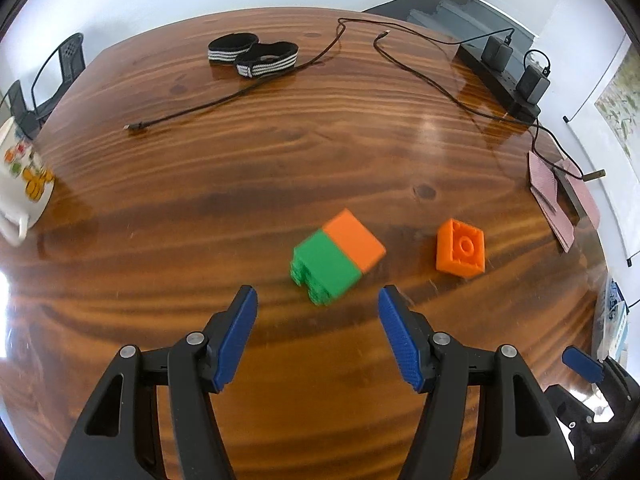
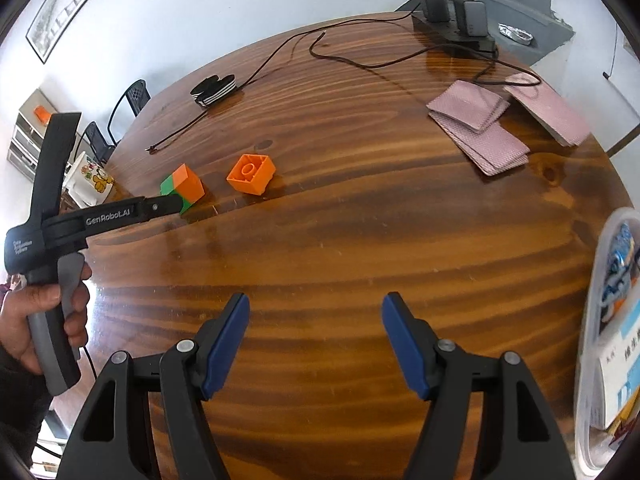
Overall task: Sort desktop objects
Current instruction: 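Grasp the green-orange Lego block with the left gripper while the right grasps the orange brick, then carry the orange brick into the bowl with the right gripper while the left carries the block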
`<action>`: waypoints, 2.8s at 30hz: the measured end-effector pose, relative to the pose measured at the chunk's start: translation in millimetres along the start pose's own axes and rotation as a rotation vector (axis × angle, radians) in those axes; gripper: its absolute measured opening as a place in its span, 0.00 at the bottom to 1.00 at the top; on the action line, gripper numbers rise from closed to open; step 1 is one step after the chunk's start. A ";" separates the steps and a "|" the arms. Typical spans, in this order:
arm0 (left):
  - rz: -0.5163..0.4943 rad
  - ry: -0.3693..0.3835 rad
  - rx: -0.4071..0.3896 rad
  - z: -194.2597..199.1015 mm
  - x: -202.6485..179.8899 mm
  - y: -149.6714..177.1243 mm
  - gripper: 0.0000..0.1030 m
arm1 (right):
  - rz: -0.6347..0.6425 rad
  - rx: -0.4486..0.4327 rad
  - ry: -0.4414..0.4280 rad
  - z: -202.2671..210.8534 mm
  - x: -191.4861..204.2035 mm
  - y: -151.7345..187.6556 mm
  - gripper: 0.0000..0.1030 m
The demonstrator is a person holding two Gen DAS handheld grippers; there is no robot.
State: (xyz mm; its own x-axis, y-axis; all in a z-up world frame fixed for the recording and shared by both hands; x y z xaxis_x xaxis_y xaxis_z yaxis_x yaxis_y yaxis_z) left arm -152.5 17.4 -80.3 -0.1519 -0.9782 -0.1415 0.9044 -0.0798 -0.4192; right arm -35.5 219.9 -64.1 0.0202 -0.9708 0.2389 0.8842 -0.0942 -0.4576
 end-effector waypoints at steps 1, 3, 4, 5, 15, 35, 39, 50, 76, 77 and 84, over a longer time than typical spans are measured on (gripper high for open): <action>-0.005 0.004 -0.002 -1.3 0.5 -2.6 0.64 | 0.002 0.000 0.002 -2.8 1.9 -2.8 0.71; -0.018 0.013 -0.005 -4.6 0.7 -8.5 0.64 | 0.004 0.003 0.002 -8.1 4.9 -7.1 0.71; -0.024 0.017 -0.006 -6.1 0.4 -10.4 0.64 | 0.004 0.004 0.002 -10.2 6.3 -8.7 0.71; -0.030 0.020 -0.007 -7.8 0.4 -12.7 0.64 | 0.006 0.005 0.002 -13.0 8.3 -11.3 0.71; -0.048 0.053 -0.016 -17.2 -3.8 -20.2 0.64 | 0.036 -0.003 0.000 -34.0 25.9 -39.0 0.71; -0.055 -0.015 -0.052 -10.2 9.7 -21.6 0.35 | 0.115 -0.008 -0.004 -74.8 52.8 -81.7 0.71; -0.045 -0.056 -0.054 -6.3 17.1 -21.4 0.35 | 0.145 -0.004 -0.002 -85.4 60.5 -87.4 0.71; -0.040 -0.101 -0.060 2.0 20.0 -15.7 0.35 | 0.208 0.000 0.025 -96.6 67.6 -91.8 0.47; -0.141 -0.093 -0.110 60.4 -62.5 20.2 0.35 | 0.077 -0.078 0.009 7.1 9.0 -38.3 0.47; -0.145 -0.093 -0.111 62.6 -66.5 22.0 0.35 | 0.072 -0.081 0.009 11.1 5.6 -35.9 0.47; -0.192 -0.077 -0.123 72.7 -107.0 37.7 0.35 | 0.036 -0.096 0.021 39.2 -24.4 -16.0 0.47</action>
State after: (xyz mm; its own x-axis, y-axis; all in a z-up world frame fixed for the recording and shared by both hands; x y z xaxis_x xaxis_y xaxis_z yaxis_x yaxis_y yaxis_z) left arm -73.2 105.1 -15.7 -0.2815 -0.9594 0.0185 0.8057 -0.2468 -0.5385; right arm -31.9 253.7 -29.0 0.0406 -0.9782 0.2037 0.8342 -0.0790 -0.5457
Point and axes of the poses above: each gripper's, at about its wrist camera, not at the fingertips, and z roughly against the way its jaws point, x to its left, y to its underside, the point moved 10 cm from there along -z, roughly the way its jaws point, and after that the axes turned 1 degree about y, right-handed, at the moved point
